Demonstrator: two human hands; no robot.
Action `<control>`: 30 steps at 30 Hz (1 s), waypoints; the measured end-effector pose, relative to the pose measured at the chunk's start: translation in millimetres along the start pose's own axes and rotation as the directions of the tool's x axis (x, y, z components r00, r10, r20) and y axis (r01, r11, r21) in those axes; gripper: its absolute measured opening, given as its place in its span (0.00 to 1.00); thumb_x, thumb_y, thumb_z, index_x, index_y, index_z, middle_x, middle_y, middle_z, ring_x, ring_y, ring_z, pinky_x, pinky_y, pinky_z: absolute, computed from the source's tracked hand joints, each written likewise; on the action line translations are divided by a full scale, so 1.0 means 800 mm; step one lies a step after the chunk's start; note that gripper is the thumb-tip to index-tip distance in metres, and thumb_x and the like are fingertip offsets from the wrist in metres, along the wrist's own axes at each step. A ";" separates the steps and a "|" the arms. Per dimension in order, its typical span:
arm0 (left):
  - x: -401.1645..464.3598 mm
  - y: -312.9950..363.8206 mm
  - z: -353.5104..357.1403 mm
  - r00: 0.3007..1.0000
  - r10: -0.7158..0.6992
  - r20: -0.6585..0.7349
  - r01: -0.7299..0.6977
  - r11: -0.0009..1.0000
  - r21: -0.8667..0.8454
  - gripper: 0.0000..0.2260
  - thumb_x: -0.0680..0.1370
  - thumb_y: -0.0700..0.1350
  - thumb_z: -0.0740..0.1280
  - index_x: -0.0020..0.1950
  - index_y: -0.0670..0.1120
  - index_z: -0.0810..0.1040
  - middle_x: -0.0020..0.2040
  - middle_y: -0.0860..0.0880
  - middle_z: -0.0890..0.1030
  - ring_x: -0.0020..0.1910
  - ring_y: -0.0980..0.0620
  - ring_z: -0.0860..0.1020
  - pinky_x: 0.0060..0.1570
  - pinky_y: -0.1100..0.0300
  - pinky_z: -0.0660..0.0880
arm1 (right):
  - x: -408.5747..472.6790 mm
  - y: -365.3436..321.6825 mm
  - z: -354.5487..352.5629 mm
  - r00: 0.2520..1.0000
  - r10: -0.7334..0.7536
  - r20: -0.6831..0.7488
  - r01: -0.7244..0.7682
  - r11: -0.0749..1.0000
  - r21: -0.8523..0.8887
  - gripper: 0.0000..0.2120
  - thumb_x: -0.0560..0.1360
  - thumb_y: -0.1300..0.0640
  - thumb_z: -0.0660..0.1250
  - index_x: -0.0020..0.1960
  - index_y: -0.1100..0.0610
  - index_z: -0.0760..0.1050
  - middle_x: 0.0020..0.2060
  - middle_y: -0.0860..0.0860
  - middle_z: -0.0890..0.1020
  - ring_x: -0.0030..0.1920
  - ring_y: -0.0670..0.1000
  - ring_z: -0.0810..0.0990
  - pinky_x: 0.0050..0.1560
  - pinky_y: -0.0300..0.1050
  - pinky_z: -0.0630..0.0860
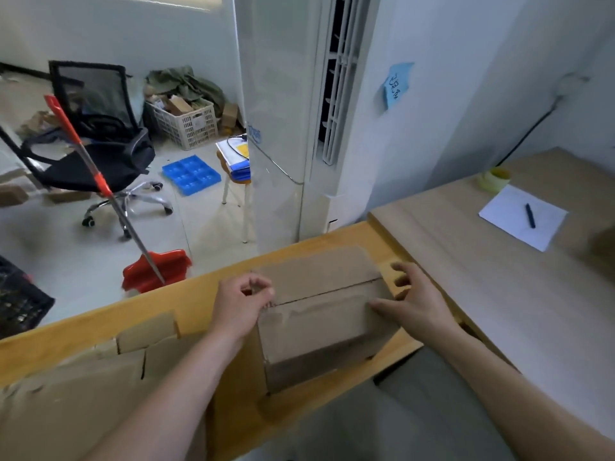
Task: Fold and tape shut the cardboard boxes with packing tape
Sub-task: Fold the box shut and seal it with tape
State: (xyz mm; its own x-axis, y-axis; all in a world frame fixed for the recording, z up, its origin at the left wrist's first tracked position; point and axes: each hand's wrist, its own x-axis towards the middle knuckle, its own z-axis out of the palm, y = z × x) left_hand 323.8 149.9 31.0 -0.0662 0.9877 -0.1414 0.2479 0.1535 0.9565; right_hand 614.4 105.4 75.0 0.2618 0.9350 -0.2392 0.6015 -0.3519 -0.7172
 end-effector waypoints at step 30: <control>-0.030 0.172 0.662 0.733 0.171 0.658 -0.412 0.881 0.231 0.04 0.79 0.47 0.67 0.53 0.53 0.79 0.55 0.52 0.77 0.51 0.56 0.76 0.56 0.56 0.76 | -0.018 0.397 -0.361 0.734 0.393 -0.554 -0.274 0.917 0.289 0.24 0.79 0.45 0.64 0.73 0.41 0.62 0.59 0.42 0.73 0.50 0.41 0.74 0.50 0.44 0.73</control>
State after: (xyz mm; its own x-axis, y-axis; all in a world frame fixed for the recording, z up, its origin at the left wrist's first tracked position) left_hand 871.8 162.4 31.1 0.6299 0.7692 -0.1079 0.4687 -0.2656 0.8425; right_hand 1020.0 -32.8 39.8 0.8467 0.5236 -0.0951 0.2624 -0.5662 -0.7814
